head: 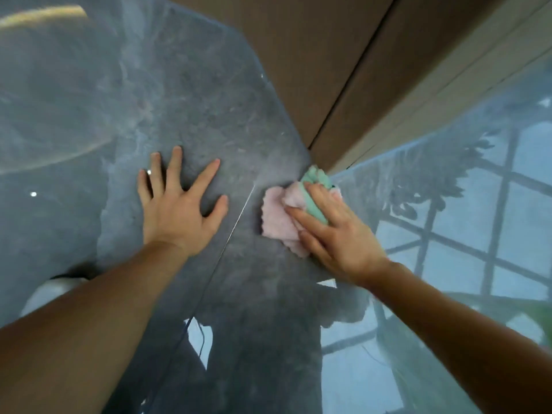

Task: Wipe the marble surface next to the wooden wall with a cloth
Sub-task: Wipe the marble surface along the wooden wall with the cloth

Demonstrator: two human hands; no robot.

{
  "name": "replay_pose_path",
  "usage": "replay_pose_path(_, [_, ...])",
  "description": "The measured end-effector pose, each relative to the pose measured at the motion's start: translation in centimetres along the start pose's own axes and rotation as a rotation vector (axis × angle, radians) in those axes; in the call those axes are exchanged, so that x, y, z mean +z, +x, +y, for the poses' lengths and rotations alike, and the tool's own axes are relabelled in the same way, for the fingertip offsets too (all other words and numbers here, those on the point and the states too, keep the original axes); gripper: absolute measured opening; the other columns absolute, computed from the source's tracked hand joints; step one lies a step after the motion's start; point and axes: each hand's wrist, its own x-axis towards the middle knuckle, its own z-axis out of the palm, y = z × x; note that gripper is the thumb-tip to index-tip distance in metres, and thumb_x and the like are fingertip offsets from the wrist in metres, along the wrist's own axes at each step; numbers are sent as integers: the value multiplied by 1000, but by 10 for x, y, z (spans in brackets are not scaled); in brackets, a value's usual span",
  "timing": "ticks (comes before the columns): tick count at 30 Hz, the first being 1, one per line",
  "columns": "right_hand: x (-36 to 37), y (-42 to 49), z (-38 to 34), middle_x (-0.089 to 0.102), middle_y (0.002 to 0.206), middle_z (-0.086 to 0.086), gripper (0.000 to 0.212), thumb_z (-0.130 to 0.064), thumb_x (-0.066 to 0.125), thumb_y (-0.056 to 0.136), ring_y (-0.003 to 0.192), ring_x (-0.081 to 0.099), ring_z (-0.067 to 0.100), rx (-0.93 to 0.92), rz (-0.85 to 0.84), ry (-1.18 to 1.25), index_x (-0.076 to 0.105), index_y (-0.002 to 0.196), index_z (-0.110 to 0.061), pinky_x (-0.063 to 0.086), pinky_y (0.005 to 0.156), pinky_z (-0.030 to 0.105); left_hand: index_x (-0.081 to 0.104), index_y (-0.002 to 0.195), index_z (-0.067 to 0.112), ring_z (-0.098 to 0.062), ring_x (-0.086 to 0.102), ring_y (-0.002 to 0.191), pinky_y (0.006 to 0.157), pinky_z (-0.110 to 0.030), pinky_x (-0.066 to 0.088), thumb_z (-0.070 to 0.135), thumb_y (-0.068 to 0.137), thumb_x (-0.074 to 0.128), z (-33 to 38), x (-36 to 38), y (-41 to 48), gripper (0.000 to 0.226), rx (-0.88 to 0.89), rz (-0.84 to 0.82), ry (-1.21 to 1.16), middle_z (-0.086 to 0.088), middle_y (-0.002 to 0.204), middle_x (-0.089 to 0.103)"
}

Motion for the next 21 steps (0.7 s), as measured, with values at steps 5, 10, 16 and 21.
replay_pose_path(5, [-52, -70, 124, 12, 165, 12, 49, -47, 33, 102, 152, 13, 32, 677, 151, -16, 30, 150, -42, 21, 122, 52, 36, 151, 47, -49, 14, 154, 124, -65, 10, 65, 90, 39, 2, -4, -3, 64, -8, -34, 2, -17, 169, 21])
replay_pose_path(10, [-33, -29, 88, 2, 162, 27, 57, -41, 37, 102, 151, -1, 43, 975, 248, 27, 23, 155, -25, 3, 123, 55, 39, 151, 44, -50, 18, 152, 123, -65, 12, 63, 90, 40, 3, -5, -2, 64, -16, -7, -11, -18, 168, 23])
replay_pose_path(16, [39, -24, -57, 21, 162, 18, 51, -42, 37, 100, 151, 14, 37, -224, -75, -99, 41, 148, -26, 11, 124, 53, 33, 152, 48, -51, 18, 151, 122, -66, 12, 66, 90, 37, -2, 1, 1, 65, 6, 17, -7, -18, 167, 22])
replay_pose_path(21, [-10, -23, 69, 25, 162, 13, 49, -37, 49, 98, 146, 31, 36, -179, -48, -197, 43, 146, -34, 32, 118, 49, 29, 152, 49, -50, 16, 153, 122, -65, 11, 67, 90, 37, -3, 5, 0, 65, 1, 20, -9, -16, 168, 20])
